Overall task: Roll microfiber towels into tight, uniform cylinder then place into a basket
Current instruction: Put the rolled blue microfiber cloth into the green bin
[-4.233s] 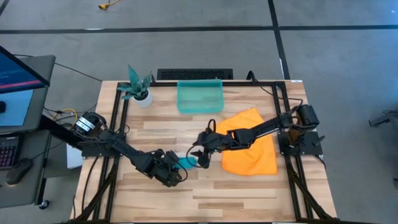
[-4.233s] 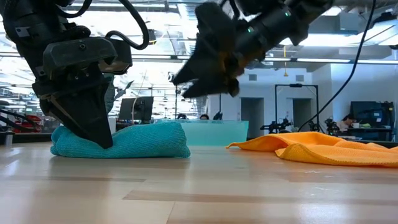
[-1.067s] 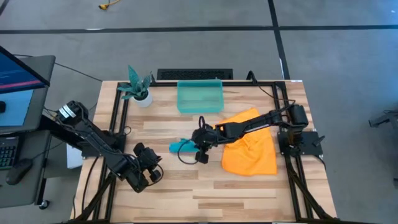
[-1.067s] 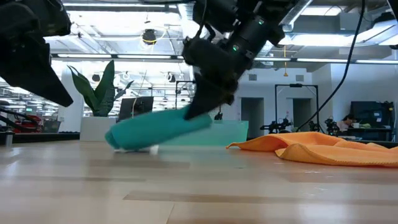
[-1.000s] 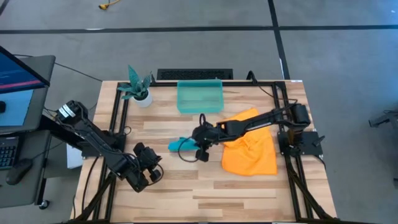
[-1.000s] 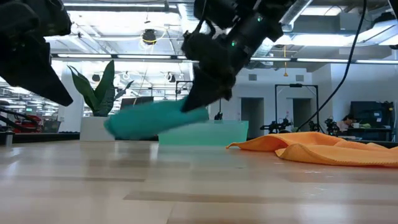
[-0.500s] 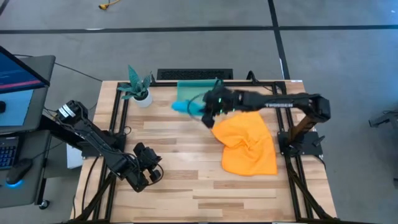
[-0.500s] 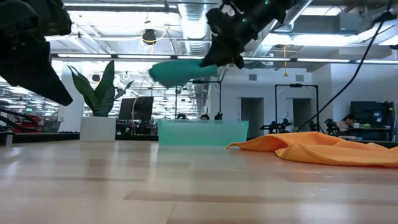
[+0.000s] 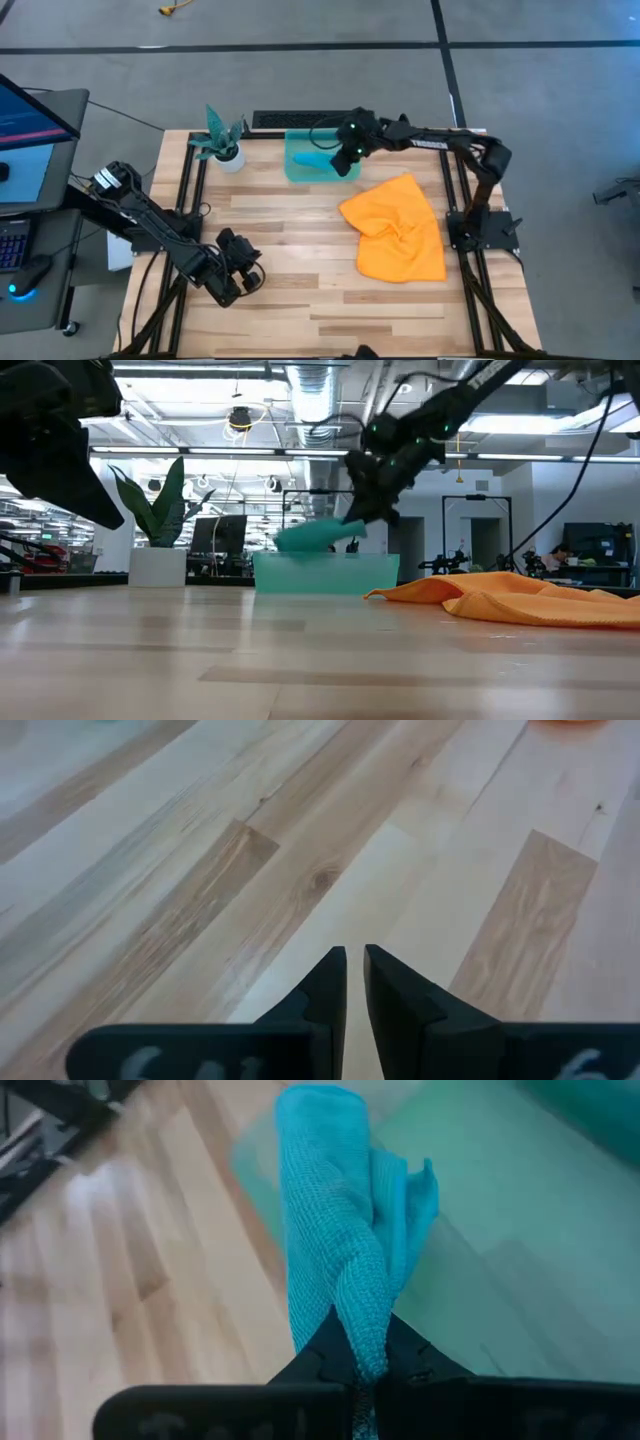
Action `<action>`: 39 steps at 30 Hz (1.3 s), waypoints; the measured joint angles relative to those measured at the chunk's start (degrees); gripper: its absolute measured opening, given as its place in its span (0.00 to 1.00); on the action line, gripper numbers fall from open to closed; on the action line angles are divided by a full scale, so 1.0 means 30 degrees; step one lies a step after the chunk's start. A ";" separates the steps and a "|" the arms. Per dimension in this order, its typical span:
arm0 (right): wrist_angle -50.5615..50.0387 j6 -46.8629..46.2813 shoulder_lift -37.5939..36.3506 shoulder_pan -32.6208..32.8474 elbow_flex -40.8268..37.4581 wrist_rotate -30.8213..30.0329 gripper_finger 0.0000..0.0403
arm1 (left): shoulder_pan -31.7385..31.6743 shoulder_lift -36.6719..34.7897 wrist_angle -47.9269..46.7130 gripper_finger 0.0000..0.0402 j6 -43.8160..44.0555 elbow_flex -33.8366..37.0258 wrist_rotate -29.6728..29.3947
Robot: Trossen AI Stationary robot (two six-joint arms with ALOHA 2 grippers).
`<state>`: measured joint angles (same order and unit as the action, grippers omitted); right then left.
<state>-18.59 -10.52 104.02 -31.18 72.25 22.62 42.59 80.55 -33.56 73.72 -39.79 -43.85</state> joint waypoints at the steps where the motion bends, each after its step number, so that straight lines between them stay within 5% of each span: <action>1: 0.0012 0.0000 0.0289 -0.0147 0.0029 0.0036 0.07 | 0.0000 0.0000 0.0029 0.07 -0.0062 0.0000 -0.0002; 11: -0.0762 0.0394 0.3528 -0.0680 0.2870 0.1039 0.07 | -0.0079 0.0000 0.0037 0.07 -0.0057 -0.0007 0.0393; 20: -0.5812 0.2632 0.5700 -0.0408 0.6780 0.1166 0.07 | -0.0146 0.0007 0.0037 0.07 -0.0180 -0.0007 0.0531; 39: -0.6849 0.3220 0.5771 -0.0364 0.7009 -0.0691 0.11 | -0.0146 0.0007 0.0030 0.07 -0.0221 -0.0007 0.0548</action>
<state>-39.13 -0.86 121.34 -32.27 93.27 20.55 42.15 80.58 -33.47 73.06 -39.81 -42.20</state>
